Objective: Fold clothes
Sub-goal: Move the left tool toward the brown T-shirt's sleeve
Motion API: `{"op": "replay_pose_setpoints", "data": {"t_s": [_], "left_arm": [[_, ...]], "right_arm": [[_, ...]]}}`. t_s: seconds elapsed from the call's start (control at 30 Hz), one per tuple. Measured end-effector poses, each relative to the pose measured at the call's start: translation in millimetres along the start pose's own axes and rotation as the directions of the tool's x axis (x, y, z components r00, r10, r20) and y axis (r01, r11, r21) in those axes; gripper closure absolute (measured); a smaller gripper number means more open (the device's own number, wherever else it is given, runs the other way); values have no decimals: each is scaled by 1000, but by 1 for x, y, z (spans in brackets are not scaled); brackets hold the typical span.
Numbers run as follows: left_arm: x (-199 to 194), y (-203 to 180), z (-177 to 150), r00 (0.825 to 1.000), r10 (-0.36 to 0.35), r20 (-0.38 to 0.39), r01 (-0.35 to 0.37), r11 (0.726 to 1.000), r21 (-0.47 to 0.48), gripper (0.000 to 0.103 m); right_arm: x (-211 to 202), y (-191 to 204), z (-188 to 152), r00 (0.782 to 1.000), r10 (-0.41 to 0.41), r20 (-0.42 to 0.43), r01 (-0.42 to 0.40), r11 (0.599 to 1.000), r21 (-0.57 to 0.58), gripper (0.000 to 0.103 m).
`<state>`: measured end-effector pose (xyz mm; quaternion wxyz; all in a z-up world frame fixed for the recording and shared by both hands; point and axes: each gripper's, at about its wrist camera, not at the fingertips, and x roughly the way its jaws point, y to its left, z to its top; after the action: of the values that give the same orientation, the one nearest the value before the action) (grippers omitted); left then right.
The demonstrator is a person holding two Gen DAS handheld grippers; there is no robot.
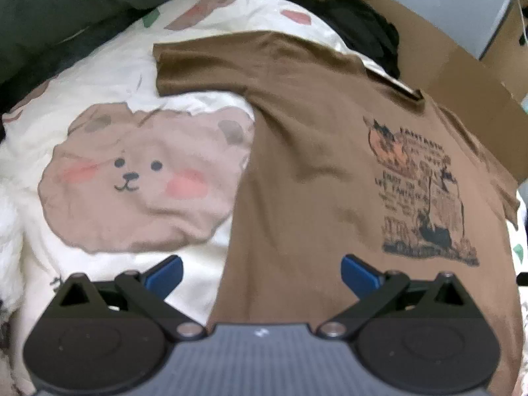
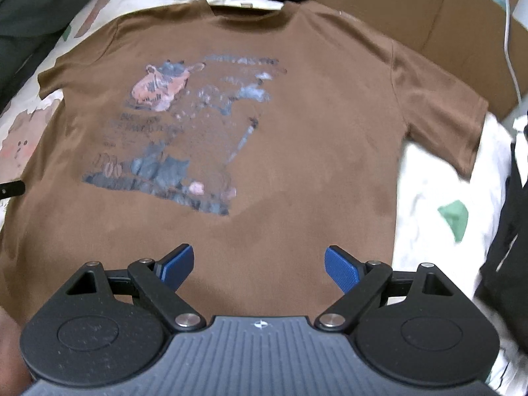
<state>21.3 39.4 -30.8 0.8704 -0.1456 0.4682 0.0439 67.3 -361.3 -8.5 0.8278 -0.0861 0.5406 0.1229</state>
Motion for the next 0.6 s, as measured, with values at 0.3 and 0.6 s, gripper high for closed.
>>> {"op": "replay_pose_setpoints", "data": {"t_s": [0.3, 0.6], "left_arm": [[5, 9, 35, 999, -28, 36, 28, 999, -19, 0], [24, 29, 67, 991, -105, 83, 112, 991, -75, 11]], "right_arm": [[2, 25, 41, 999, 37, 29, -37, 999, -6, 13], [3, 60, 61, 996, 63, 60, -64, 998, 16, 13]]}}
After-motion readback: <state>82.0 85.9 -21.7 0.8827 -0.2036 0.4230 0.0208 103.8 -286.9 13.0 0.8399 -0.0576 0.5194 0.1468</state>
